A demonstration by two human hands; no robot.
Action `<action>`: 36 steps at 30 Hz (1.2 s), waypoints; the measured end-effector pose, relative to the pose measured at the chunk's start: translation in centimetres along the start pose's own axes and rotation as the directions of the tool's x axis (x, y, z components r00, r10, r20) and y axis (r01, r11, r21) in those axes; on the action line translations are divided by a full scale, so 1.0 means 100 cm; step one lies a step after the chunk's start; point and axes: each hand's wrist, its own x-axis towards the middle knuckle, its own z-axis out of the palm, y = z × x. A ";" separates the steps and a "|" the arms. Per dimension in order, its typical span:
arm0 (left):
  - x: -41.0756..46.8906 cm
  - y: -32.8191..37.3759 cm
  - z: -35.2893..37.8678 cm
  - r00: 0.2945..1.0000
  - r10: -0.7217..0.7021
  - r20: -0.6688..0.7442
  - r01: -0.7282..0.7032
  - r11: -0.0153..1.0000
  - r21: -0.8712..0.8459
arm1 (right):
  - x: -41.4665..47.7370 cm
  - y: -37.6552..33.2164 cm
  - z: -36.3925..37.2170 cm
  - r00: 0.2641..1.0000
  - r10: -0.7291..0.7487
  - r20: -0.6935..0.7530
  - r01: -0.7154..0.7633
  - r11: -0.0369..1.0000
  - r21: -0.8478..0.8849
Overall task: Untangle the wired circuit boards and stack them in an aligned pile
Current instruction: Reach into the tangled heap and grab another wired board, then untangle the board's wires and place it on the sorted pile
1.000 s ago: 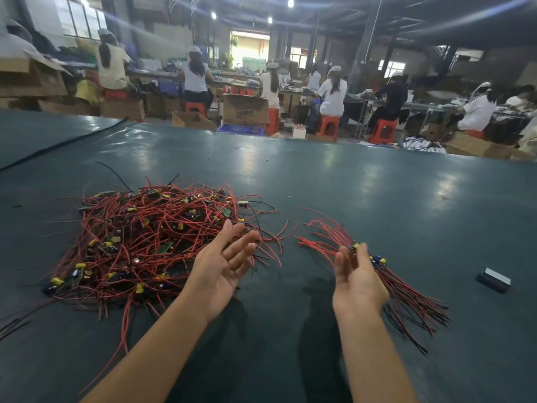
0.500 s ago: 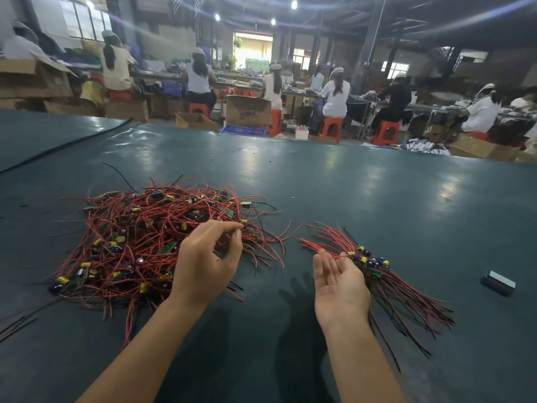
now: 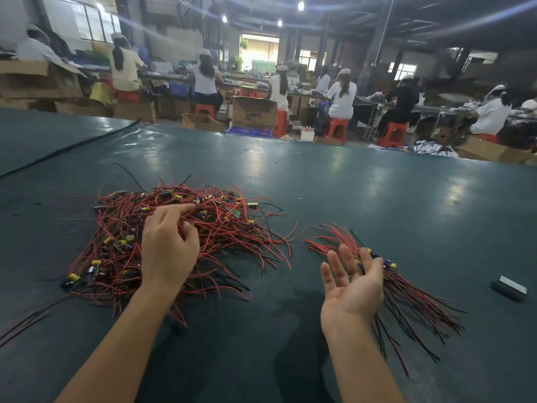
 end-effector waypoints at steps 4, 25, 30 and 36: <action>-0.002 -0.006 0.002 0.974 -0.101 0.205 0.075 0.988 0.133 | -0.002 0.006 0.000 1.000 0.012 0.016 -0.011 0.998 -0.057; 0.057 -0.010 -0.012 0.954 -0.251 0.166 0.191 0.931 0.312 | -0.006 0.024 0.003 0.992 0.079 0.093 -0.053 0.967 -0.251; 0.062 -0.019 -0.004 0.949 -0.270 0.163 0.197 0.911 0.362 | -0.007 0.024 0.005 0.993 0.079 0.083 -0.055 0.964 -0.260; 0.070 -0.012 -0.001 0.882 -0.355 0.311 0.157 0.842 0.516 | -0.009 0.022 0.006 0.994 0.088 0.067 -0.067 0.961 -0.268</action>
